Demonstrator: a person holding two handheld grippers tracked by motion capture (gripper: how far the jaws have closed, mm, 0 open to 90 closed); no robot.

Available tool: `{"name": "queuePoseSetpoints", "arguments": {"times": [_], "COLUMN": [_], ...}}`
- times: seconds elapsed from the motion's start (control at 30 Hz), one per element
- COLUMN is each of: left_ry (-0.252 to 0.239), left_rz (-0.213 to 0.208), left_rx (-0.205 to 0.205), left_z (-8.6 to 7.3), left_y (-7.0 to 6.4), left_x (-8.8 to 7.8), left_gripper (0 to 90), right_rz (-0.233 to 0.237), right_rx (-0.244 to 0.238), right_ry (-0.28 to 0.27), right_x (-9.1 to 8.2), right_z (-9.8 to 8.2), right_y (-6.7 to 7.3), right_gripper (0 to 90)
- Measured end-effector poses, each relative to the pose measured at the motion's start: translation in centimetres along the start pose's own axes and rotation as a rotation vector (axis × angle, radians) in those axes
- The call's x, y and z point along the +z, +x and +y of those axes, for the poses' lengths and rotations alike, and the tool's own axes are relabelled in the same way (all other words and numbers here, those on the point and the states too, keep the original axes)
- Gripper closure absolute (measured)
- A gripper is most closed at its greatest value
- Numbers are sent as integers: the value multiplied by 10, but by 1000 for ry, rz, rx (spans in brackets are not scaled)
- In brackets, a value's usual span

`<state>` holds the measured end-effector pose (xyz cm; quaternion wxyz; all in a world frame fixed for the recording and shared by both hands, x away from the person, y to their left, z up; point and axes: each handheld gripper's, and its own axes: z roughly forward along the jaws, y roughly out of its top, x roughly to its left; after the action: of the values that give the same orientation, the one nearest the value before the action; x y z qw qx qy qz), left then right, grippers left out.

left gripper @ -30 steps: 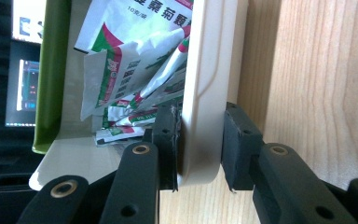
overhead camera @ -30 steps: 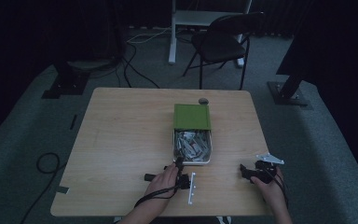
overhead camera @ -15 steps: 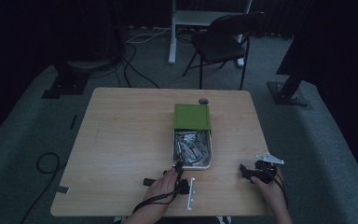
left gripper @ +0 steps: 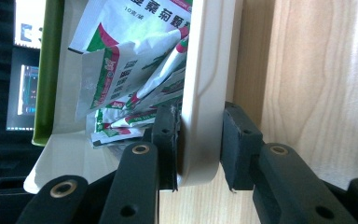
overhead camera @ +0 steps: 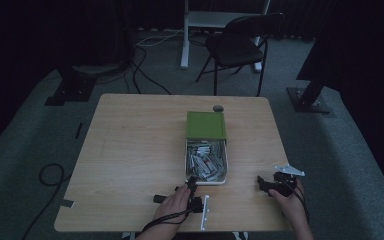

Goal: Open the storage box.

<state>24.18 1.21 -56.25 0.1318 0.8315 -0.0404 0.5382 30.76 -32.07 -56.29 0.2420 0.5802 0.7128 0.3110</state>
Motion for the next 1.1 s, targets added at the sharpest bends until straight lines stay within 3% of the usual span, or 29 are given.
{"name": "queuePoseSetpoints", "arguments": {"times": [0.2, 0.37, 0.4, 0.43, 0.53, 0.57, 0.6, 0.63, 0.7, 0.8, 0.87, 0.9, 0.93, 0.97, 1.0, 1.1], "left_ry": [-4, -24, -46, -50, -65, -65, -76, -76, -97, -121, -146, -146, -163, -163, -181, -195], "left_rz": [-12, -31, -50, -56, -87, -87, -106, -106, -144, -164, -192, -192, -222, -222, -238, -259], "left_rx": [-25, -72, -113, -117, -180, -180, -234, -234, -286, -310, -361, -361, -404, -404, -445, -477], "left_z": [0, 0, 0, 0, -2, -2, -4, -4, -5, -5, -7, -7, -8, -8, -9, -10], "left_y": [0, 2, 3, 4, 7, 7, 9, 9, 13, 15, 18, 18, 20, 20, 22, 24], "left_x": [-2, -5, -6, -7, -8, -8, -8, -8, -11, -13, -15, -15, -17, -17, -19, -22], "left_gripper": [687, 663, 646, 646, 622, 622, 621, 620, 609, 607, 607, 591, 569, 567, 567, 567], "right_rz": [0, 0, 0, 0, 0, 0, 0, 0, 0, 0, 0, 0, 0, 0, 0, 0], "right_rx": [1, 0, 0, 0, 0, 0, 0, 1, 0, 0, 1, 0, 0, 0, 0, 0], "right_ry": [0, 0, 0, 0, 0, 0, 0, 0, 0, 0, 0, 0, 0, 0, 0, 0], "right_x": [0, 0, 0, 0, 0, 0, 0, 0, 0, 0, 0, 0, 0, 0, 0, 0], "right_z": [0, 0, 0, 0, 0, 0, 0, 0, 0, 0, 0, 0, 0, 0, 0, 0], "right_y": [0, 0, 0, 0, 0, 0, 0, 0, 0, 0, 0, 0, 0, 0, 0, 0], "right_gripper": [113, 113, 113, 113, 113, 113, 113, 113, 113, 112, 113, 113, 113, 113, 113, 113]}}
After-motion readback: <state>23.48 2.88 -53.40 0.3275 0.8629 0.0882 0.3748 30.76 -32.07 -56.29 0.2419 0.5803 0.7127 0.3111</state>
